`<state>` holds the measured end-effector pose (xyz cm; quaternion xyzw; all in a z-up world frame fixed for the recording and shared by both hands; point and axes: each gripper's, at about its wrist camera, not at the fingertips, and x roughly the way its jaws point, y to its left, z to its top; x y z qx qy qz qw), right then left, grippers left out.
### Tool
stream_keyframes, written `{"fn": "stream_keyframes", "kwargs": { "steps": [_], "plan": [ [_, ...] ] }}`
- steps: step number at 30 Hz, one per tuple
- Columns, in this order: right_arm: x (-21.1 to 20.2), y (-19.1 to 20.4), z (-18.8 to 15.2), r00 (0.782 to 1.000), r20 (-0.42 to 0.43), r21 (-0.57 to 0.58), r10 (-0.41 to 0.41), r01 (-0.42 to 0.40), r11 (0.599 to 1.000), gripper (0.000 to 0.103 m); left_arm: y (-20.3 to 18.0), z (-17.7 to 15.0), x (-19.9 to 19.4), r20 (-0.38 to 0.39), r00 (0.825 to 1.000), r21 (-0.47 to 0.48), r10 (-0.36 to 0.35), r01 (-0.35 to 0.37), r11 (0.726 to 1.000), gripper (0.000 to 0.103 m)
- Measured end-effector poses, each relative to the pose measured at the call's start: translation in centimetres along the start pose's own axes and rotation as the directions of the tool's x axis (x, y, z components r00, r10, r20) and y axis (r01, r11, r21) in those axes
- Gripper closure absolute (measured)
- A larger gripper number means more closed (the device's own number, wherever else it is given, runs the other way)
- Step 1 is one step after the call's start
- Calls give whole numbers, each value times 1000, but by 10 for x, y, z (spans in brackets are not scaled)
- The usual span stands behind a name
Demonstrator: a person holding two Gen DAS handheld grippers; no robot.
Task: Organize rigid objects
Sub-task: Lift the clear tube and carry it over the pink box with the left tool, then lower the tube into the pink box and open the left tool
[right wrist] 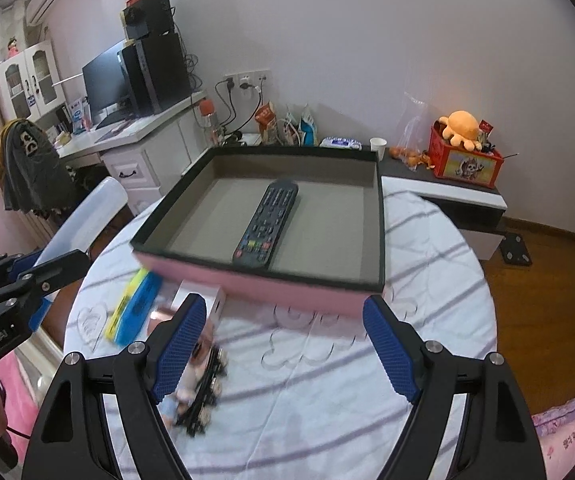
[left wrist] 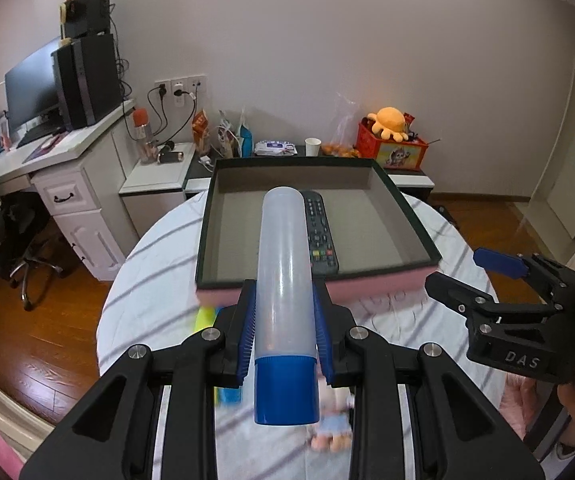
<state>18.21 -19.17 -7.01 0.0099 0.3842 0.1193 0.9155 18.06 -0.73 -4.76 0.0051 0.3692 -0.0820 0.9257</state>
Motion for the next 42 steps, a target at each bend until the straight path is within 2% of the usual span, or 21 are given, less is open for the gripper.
{"fn": "stream_keyframes", "kwargs": {
  "steps": [6,12,22,31,33,37,39,40,42],
  "plan": [
    [28,-6,32,1000,12,7,1,-1,1000,21,6,32,42,-27,1000,-9,7,-7,1000,76],
    [68,-4,59,1000,-14,1,22,-22,1000,21,24,51,94,-75,997,-52,30,-34,998,76],
    [138,3,73,993,-108,-12,41,-43,999,21,48,45,163,-187,978,-78,94,-111,991,76],
    [158,5,70,987,-154,-35,40,-46,998,21,47,40,178,-208,969,-55,136,-150,987,75],
    [160,5,69,986,-162,-34,40,-46,998,21,47,40,176,-202,969,-62,145,-160,985,72],
    [155,3,67,986,-163,-30,38,-44,999,21,45,39,168,-202,974,-73,100,-117,990,57],
    [147,1,65,987,-154,-27,37,-42,999,21,41,38,158,-192,976,-64,103,-117,991,46],
    [143,0,65,988,-149,-24,38,-42,999,21,40,38,151,-181,977,-65,110,-124,990,34],
    [133,-2,63,990,-136,-18,36,-38,999,21,38,37,135,-159,984,-76,77,-90,993,29]
  ]
}}
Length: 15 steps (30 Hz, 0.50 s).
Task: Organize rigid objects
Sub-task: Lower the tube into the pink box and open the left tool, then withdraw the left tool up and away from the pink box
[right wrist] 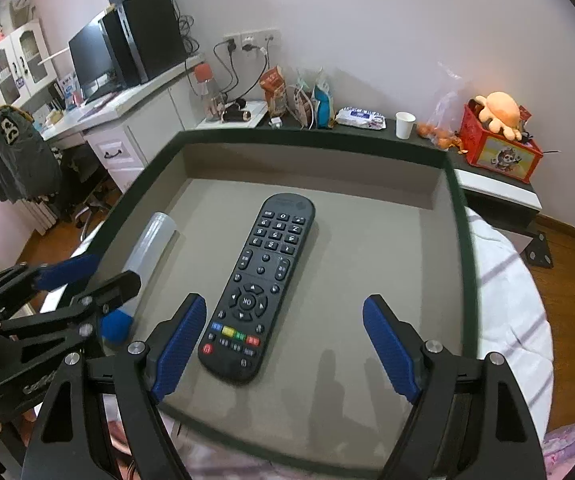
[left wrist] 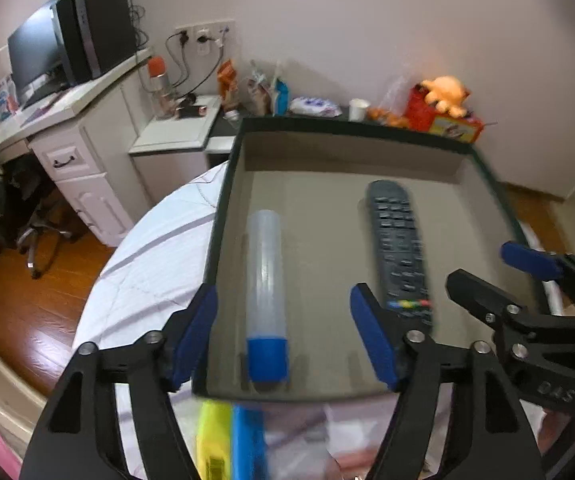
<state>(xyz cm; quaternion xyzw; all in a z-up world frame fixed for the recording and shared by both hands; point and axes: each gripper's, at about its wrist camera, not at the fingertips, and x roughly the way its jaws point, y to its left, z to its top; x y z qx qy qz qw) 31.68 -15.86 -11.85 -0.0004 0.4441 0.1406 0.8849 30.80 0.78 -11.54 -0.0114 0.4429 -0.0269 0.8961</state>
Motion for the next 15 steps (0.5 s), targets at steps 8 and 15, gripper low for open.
{"fn": "stream_keyframes", "kwargs": {
  "steps": [8,15],
  "plan": [
    [-61,4,-39,998,54,-4,-36,36,999,21,5,-41,-69,85,996,6,41,-41,999,8],
    [-79,19,-113,998,-16,-32,-68,68,997,21,13,-96,-104,83,995,30,61,-64,998,5]
  ]
}}
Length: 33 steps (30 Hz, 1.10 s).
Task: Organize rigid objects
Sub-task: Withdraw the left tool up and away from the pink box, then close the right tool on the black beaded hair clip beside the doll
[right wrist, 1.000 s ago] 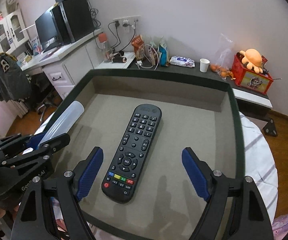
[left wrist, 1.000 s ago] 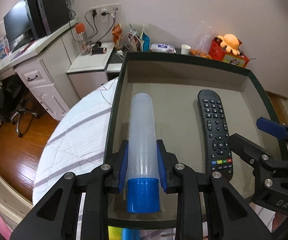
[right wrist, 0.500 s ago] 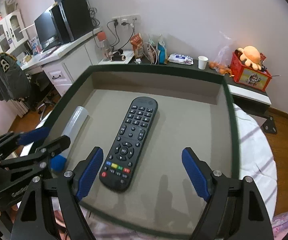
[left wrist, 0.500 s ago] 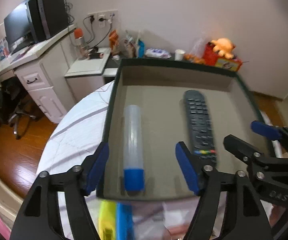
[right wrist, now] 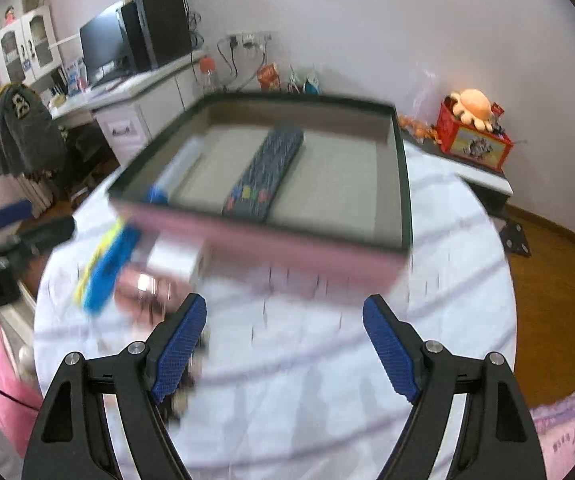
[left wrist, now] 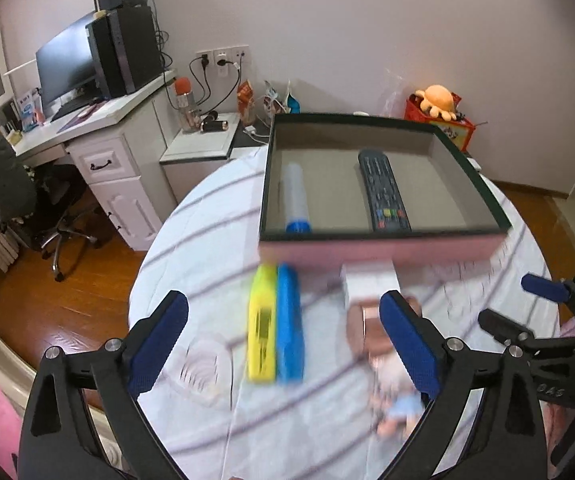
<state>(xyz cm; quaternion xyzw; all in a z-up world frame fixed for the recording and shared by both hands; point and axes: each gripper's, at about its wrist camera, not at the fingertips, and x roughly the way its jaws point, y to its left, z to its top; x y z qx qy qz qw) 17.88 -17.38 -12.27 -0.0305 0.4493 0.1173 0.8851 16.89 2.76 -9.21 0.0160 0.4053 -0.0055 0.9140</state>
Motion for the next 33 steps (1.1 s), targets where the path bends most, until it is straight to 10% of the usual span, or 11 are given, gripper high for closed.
{"fn": "stream_keyframes", "kwargs": {
  "steps": [22,29,33],
  "plan": [
    [19,43,-61,993,-107,15,48,-47,999,21,-18,-67,-26,-63,998,72,-29,34,997,4],
    [12,28,-63,991,-71,-11,-115,115,993,21,-22,-67,-25,-65,997,84,-39,44,995,4],
    [4,20,-58,999,-41,18,-2,3,1000,21,-27,-66,-21,-75,996,93,-45,52,994,4]
  ]
}}
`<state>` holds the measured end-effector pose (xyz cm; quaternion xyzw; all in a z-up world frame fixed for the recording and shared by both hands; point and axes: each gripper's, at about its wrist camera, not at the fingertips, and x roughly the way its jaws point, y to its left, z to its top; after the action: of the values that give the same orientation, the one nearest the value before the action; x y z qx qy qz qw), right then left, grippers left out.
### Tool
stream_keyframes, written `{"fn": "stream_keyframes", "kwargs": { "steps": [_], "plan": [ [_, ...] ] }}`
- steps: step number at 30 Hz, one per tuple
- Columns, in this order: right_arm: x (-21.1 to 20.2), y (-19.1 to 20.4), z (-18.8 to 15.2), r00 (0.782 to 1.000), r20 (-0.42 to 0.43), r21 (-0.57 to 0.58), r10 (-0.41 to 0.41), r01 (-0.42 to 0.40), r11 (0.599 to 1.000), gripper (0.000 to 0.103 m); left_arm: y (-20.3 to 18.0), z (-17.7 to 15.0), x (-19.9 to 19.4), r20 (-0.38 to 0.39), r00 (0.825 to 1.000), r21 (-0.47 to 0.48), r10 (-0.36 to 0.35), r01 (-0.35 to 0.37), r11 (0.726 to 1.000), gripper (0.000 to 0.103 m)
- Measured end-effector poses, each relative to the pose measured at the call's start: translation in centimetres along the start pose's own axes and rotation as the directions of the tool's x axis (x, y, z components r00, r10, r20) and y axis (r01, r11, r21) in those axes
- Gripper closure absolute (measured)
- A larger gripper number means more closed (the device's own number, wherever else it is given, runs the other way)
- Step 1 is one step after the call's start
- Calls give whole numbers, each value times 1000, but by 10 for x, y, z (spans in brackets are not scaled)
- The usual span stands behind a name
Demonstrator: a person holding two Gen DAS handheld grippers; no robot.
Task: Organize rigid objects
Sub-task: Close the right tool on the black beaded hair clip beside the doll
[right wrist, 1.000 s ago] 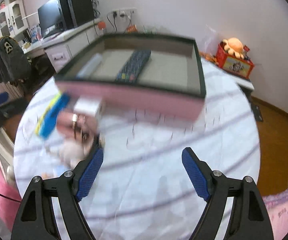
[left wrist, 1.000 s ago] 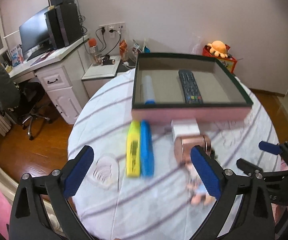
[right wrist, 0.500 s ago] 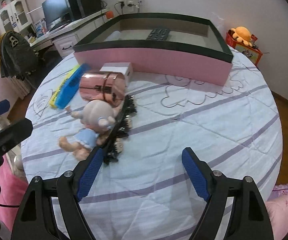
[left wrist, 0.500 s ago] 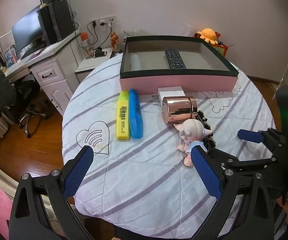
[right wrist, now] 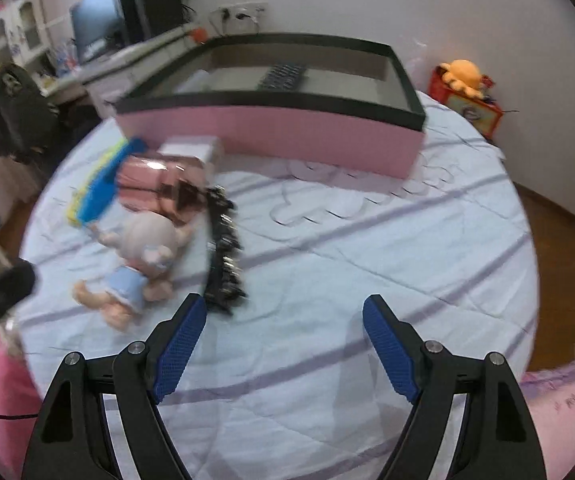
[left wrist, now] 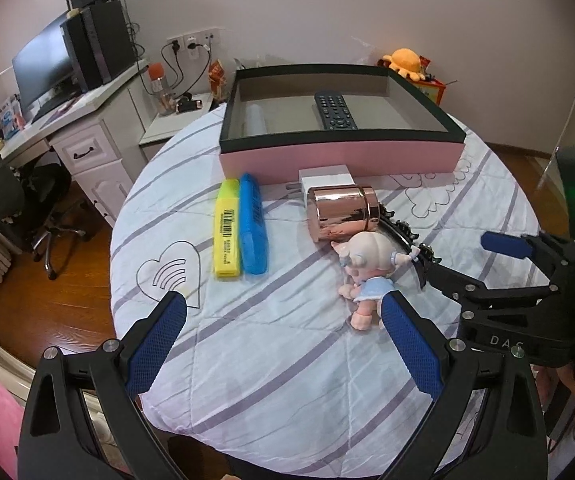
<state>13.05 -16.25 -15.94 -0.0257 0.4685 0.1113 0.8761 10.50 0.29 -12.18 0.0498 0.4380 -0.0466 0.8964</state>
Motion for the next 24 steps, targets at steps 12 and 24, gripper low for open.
{"fn": "stream_keyframes", "kwargs": {
  "steps": [12,24],
  "plan": [
    [27,2,17,993,-23,-22,118,-118,993,61,-1,0,6,-21,1000,11,11,-11,1000,2],
    [1,-2,-9,992,-32,-196,-122,114,974,77,-24,1,12,-31,999,46,-20,21,999,2]
  ]
}}
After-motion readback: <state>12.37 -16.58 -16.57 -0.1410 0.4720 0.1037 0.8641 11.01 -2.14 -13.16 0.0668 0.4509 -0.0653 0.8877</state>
